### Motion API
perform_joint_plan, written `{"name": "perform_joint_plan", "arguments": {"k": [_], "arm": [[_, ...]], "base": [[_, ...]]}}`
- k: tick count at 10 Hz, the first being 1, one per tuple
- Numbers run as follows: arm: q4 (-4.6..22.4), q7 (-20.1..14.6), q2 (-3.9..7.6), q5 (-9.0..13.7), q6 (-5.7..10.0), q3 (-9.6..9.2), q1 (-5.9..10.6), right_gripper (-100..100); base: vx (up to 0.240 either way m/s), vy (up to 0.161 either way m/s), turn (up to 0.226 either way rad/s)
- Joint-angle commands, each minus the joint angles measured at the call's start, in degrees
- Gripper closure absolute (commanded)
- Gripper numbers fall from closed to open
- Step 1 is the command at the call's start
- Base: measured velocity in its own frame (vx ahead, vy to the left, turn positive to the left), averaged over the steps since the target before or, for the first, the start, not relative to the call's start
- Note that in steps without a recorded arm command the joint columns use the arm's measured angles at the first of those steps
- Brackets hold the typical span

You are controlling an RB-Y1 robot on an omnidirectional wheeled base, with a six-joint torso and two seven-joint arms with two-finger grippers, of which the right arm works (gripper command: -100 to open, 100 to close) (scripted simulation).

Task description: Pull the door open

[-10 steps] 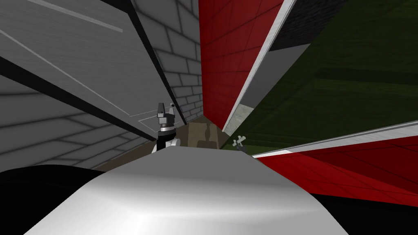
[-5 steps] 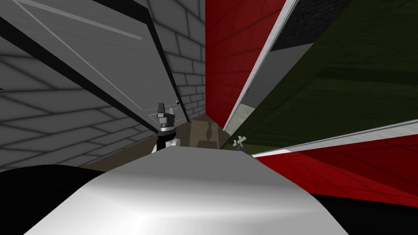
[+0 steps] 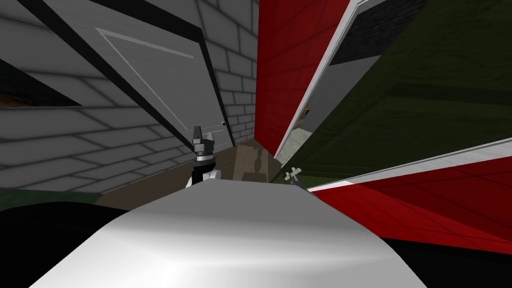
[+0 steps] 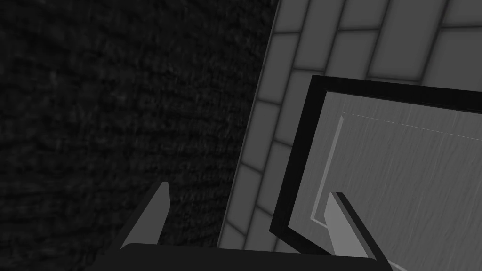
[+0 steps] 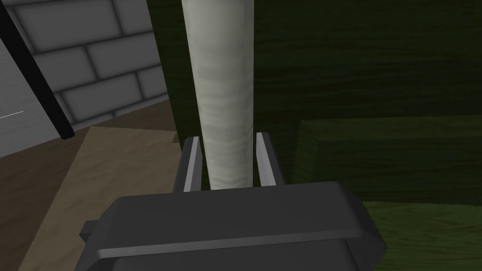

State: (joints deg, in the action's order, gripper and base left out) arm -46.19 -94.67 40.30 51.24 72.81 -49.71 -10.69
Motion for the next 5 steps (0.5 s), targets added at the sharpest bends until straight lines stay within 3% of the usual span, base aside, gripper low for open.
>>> {"name": "perform_joint_plan", "arguments": {"k": [1,5], "arm": [[0.0,0.0,0.0,0.0,0.0,0.0,0.0,100],[1.8,-1.4,0.3,-0.2,1.64,-1.43,0.29,100]], "base": [[-0.1,-0.02,0.033],[-0.194,-0.051,0.15]]}}
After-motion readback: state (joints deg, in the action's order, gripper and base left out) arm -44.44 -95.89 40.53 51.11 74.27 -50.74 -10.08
